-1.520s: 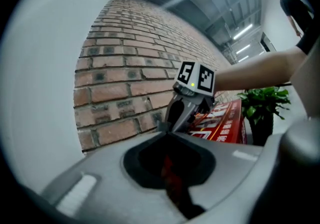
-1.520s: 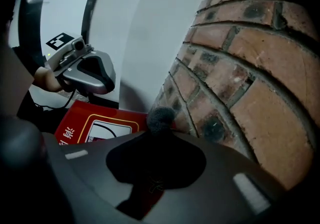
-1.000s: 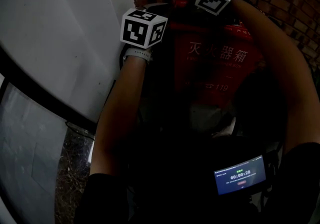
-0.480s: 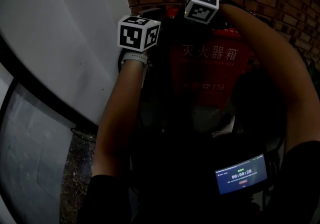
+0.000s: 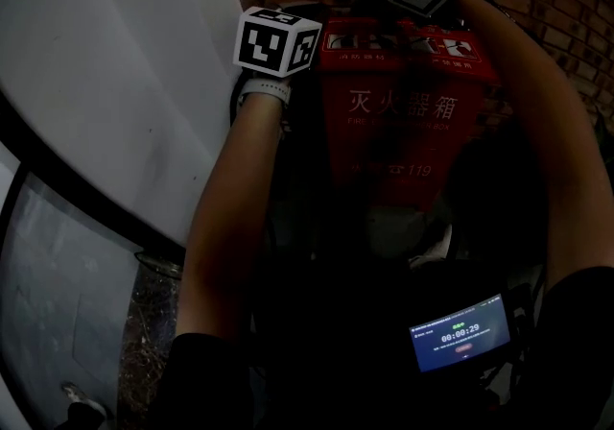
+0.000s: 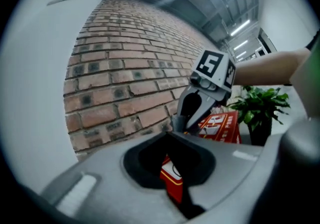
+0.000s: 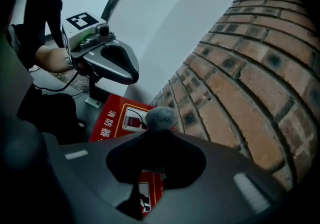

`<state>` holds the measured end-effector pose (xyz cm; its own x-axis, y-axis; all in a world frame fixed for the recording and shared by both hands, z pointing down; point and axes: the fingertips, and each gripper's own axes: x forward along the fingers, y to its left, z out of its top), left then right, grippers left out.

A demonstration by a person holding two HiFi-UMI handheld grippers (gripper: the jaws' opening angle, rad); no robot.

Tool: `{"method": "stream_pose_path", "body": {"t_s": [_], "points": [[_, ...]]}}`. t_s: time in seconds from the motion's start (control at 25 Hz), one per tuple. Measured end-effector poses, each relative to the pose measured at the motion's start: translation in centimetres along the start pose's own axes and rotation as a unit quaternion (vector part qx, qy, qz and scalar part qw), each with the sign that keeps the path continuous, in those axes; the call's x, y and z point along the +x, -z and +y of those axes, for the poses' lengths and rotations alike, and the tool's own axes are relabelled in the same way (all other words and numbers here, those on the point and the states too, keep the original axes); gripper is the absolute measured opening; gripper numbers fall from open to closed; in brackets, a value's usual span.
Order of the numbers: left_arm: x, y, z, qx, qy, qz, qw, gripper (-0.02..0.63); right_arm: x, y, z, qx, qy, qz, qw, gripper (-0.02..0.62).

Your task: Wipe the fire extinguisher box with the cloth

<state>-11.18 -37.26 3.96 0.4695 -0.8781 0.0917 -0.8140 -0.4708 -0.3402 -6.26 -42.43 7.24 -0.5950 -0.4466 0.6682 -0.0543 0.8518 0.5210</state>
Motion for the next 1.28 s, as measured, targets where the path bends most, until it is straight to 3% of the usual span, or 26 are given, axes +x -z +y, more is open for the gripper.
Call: {"method": "stream_pose_path", "body": {"t_s": [0.28,0.64,0.92,1.04,1.28], "points": [[5.5,0.9,0.8,0.042,0.03,0.045,0.9977,0.003,3.8,2.8,-2.6,0.032,-0.014,0.022,0.999,0.055],[6.5,3.2,1.4,0.043,0.027,0.066,0.9965,0.003,7.4,5.4,-4.2,0.059,-0.038,0.026,0.997,0.055],[4.9,3.8,0.7,0.039,0.018,0.069,0.9967,0.003,6.1,4.6,-1.1,0.085,-0.076,-0.003,0.993,0.055],[3.9,3.8,-0.2,0.043,0.018,0.073,0.9962,0.003,5.2,4.1,1.5,0.098,-0.111,-0.004,0.989,0.055],[1.8,3.2,-1.2,0.049,0.013,0.074,0.9959,0.003,3.5,2.4,5.6,0.084,-0.145,-0.009,0.986,0.055]]}}
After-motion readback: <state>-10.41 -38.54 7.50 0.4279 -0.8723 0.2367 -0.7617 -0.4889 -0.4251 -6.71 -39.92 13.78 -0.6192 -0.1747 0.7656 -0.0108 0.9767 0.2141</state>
